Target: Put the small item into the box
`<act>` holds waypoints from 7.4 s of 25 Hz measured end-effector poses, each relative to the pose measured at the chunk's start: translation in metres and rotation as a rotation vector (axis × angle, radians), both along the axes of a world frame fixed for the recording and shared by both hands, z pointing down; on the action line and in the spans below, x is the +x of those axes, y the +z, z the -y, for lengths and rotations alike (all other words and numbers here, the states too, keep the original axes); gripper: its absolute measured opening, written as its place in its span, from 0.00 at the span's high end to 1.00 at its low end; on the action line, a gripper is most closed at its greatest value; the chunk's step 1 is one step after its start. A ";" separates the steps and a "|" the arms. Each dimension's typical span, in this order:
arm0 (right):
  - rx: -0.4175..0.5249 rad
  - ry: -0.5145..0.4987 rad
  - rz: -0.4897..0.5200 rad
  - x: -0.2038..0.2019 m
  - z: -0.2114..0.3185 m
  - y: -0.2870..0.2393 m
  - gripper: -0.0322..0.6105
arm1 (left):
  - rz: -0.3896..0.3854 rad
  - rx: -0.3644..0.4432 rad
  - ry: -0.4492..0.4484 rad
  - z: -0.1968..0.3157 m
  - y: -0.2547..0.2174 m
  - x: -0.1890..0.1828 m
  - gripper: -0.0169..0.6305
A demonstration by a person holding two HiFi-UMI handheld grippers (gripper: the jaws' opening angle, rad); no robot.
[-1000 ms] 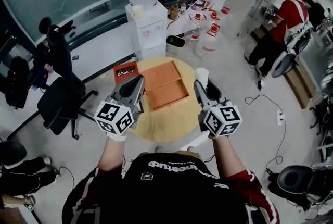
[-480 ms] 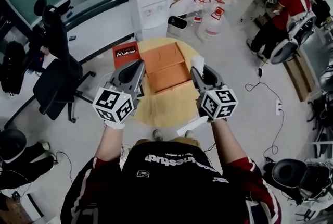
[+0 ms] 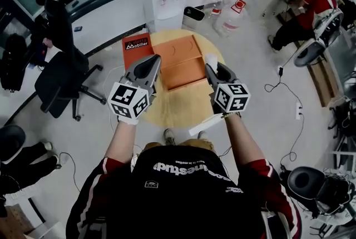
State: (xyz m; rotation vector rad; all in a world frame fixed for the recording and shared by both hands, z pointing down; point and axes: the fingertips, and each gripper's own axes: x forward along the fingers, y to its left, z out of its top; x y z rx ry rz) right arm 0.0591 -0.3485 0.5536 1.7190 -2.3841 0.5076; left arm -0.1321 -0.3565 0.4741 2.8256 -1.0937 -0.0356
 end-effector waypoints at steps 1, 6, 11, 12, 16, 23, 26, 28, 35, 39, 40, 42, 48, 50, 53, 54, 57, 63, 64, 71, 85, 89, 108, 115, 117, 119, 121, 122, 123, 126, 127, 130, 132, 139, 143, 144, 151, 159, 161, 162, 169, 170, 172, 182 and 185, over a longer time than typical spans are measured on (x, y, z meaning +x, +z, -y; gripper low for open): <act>-0.011 0.000 0.000 0.000 0.002 0.007 0.68 | 0.002 -0.004 0.001 0.001 0.004 0.001 0.94; -0.074 -0.017 -0.014 -0.004 0.012 0.042 0.68 | 0.011 -0.022 -0.001 0.003 0.019 0.001 0.94; -0.145 -0.030 -0.028 -0.007 0.017 0.080 0.68 | 0.019 -0.062 -0.022 0.008 0.042 0.001 0.94; -0.160 -0.028 -0.026 -0.009 0.019 0.088 0.68 | 0.013 -0.072 -0.024 0.009 0.045 0.001 0.94; -0.214 -0.022 -0.021 -0.014 0.027 0.118 0.68 | 0.003 -0.099 -0.019 0.013 0.056 0.006 0.94; -0.293 -0.020 -0.037 -0.018 0.041 0.158 0.68 | -0.004 -0.127 -0.001 0.010 0.067 0.012 0.94; -0.328 -0.021 -0.046 -0.019 0.043 0.177 0.68 | -0.004 -0.142 -0.009 0.008 0.074 0.008 0.94; -0.354 -0.014 -0.053 -0.017 0.042 0.189 0.68 | -0.002 -0.154 -0.012 0.006 0.079 0.008 0.94; -0.393 0.007 -0.059 -0.011 0.042 0.214 0.68 | 0.001 -0.183 -0.038 0.013 0.098 -0.001 0.94; -0.400 -0.003 -0.059 -0.016 0.045 0.222 0.68 | 0.015 -0.217 -0.057 0.024 0.118 -0.005 0.94; -0.397 -0.011 -0.060 -0.018 0.046 0.223 0.68 | 0.024 -0.221 -0.060 0.025 0.122 -0.006 0.94; -0.396 -0.016 -0.063 -0.019 0.047 0.225 0.68 | 0.038 -0.227 -0.063 0.027 0.128 -0.007 0.94; -0.401 -0.032 -0.041 -0.028 0.049 0.229 0.68 | 0.054 -0.257 -0.076 0.023 0.142 -0.019 0.94; -0.406 -0.043 -0.040 -0.027 0.048 0.233 0.67 | 0.055 -0.264 -0.081 0.020 0.145 -0.019 0.94; -0.394 -0.059 -0.042 -0.028 0.049 0.233 0.66 | 0.052 -0.267 -0.078 0.018 0.147 -0.018 0.94; -0.392 -0.062 -0.041 -0.029 0.050 0.232 0.65 | 0.051 -0.266 -0.076 0.018 0.146 -0.018 0.94; -0.403 -0.064 -0.034 -0.029 0.051 0.234 0.59 | 0.049 -0.266 -0.075 0.019 0.144 -0.018 0.94; -0.395 -0.071 -0.032 -0.030 0.051 0.227 0.57 | 0.048 -0.261 -0.076 0.019 0.139 -0.020 0.94; -0.395 -0.068 -0.033 -0.030 0.051 0.227 0.57 | 0.048 -0.259 -0.075 0.020 0.138 -0.020 0.94; -0.386 -0.042 -0.035 -0.024 0.049 0.218 0.58 | 0.042 -0.246 -0.070 0.019 0.130 -0.019 0.94; -0.380 -0.003 -0.034 -0.010 0.036 0.204 0.58 | 0.049 -0.226 -0.053 0.013 0.115 -0.009 0.94; -0.380 0.004 -0.025 -0.005 0.032 0.200 0.58 | 0.057 -0.231 -0.049 0.010 0.114 -0.004 0.94; -0.365 -0.001 -0.009 0.005 0.020 0.165 0.58 | 0.059 -0.234 -0.074 0.001 0.094 -0.003 0.94; -0.328 -0.020 -0.018 0.018 0.020 0.136 0.58 | 0.042 -0.226 -0.092 0.002 0.079 0.010 0.94; -0.316 -0.025 -0.013 0.024 0.019 0.125 0.59 | 0.036 -0.223 -0.104 0.003 0.073 0.016 0.94; -0.306 -0.034 -0.006 0.029 0.015 0.115 0.59 | 0.028 -0.224 -0.117 0.003 0.068 0.023 0.94; -0.301 -0.046 -0.001 0.034 0.009 0.110 0.59 | 0.020 -0.223 -0.126 0.002 0.063 0.032 0.94; -0.298 -0.053 0.003 0.036 0.007 0.107 0.59 | 0.018 -0.220 -0.129 0.001 0.061 0.036 0.94; -0.292 -0.062 0.007 0.038 0.006 0.102 0.59 | 0.018 -0.217 -0.134 0.001 0.058 0.039 0.94; -0.259 -0.094 0.019 0.043 0.006 0.084 0.59 | 0.017 -0.209 -0.154 0.003 0.047 0.048 0.94; -0.252 -0.099 0.020 0.046 0.005 0.080 0.59 | 0.017 -0.208 -0.160 0.002 0.044 0.050 0.94; -0.237 -0.108 0.019 0.056 0.002 0.071 0.59 | 0.023 -0.202 -0.171 0.001 0.037 0.056 0.94; -0.228 -0.114 0.020 0.062 0.001 0.065 0.59 | 0.026 -0.195 -0.178 0.001 0.031 0.059 0.94; -0.165 -0.151 0.006 0.078 -0.006 0.025 0.59 | 0.034 -0.186 -0.207 -0.001 0.011 0.068 0.94; -0.126 -0.172 0.013 0.085 -0.008 -0.002 0.59 | 0.038 -0.177 -0.219 -0.004 0.001 0.069 0.94; -0.117 -0.176 0.015 0.086 -0.008 -0.009 0.59 | 0.034 -0.170 -0.221 -0.005 -0.002 0.069 0.94; -0.026 -0.183 0.070 0.095 -0.011 -0.061 0.59 | 0.041 -0.107 -0.235 -0.018 -0.039 0.062 0.94; 0.109 -0.197 0.086 0.101 -0.020 -0.124 0.59 | 0.025 -0.036 -0.246 -0.032 -0.080 0.061 0.94; 0.144 -0.198 0.075 0.103 -0.024 -0.139 0.59 | 0.025 -0.039 -0.258 -0.034 -0.084 0.060 0.94; 0.160 -0.196 0.069 0.104 -0.026 -0.146 0.59 | 0.022 -0.046 -0.265 -0.035 -0.085 0.059 0.94; 0.233 -0.164 0.036 0.117 -0.036 -0.177 0.60 | 0.008 -0.027 -0.308 -0.038 -0.097 0.052 0.94; 0.238 -0.159 0.035 0.118 -0.036 -0.179 0.60 | 0.009 -0.011 -0.311 -0.040 -0.100 0.052 0.94; 0.249 -0.153 0.030 0.121 -0.037 -0.183 0.61 | 0.011 0.023 -0.316 -0.043 -0.106 0.052 0.94; 0.296 -0.134 0.011 0.123 -0.051 -0.197 0.72 | 0.002 0.048 -0.327 -0.052 -0.112 0.053 0.94; 0.302 -0.130 0.025 0.123 -0.053 -0.202 0.77 | -0.001 0.059 -0.328 -0.053 -0.116 0.051 0.94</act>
